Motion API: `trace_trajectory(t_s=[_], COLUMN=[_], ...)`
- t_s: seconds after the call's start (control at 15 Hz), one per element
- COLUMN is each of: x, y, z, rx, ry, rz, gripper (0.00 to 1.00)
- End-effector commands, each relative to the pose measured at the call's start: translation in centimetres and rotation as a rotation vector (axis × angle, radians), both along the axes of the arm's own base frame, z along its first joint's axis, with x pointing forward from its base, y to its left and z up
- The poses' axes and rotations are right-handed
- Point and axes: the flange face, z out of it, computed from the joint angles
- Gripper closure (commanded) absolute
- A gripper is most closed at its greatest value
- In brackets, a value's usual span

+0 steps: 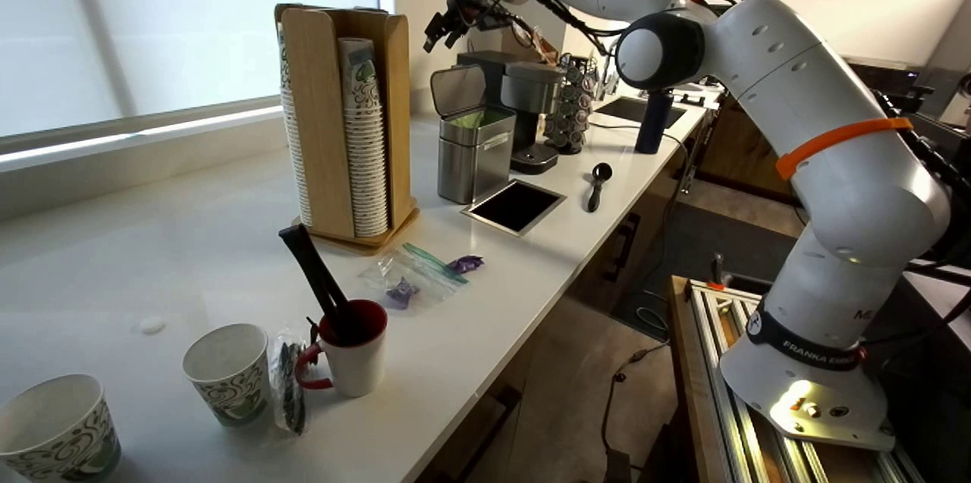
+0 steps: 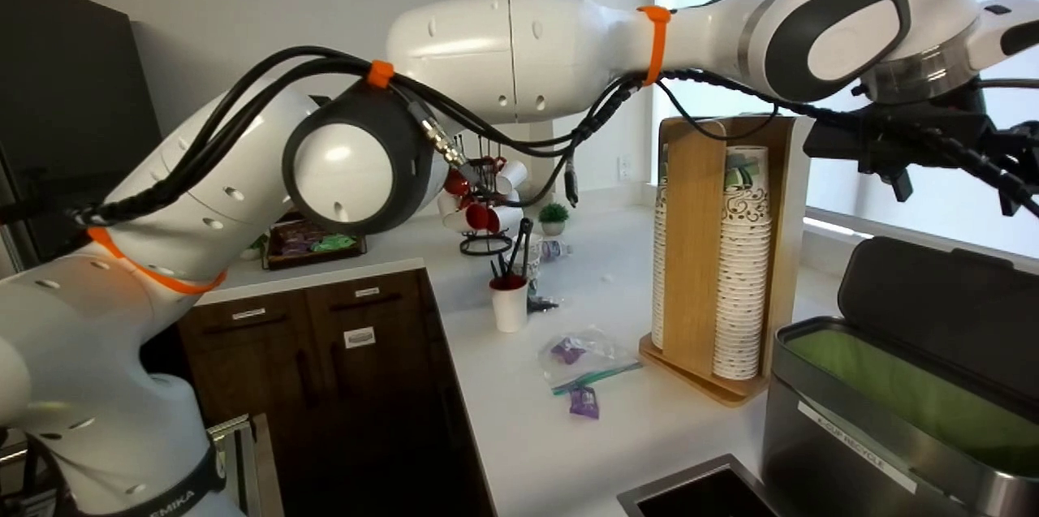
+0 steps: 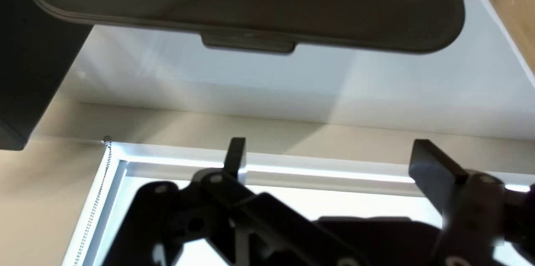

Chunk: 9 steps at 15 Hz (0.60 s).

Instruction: Close the lid on the bin

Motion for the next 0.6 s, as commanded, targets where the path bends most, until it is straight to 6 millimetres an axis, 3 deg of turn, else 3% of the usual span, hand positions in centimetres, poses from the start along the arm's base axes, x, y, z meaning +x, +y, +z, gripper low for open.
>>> trace_trajectory(t_s=[0.0,0.53], x=[0.1,0.2], y=[-0.1,-0.8], z=[-0.4,-2.3], rx=[0.002,-0.032], ry=[0.001,0.061], rz=[-0.003,-0.060], gripper=[0.00,0.00])
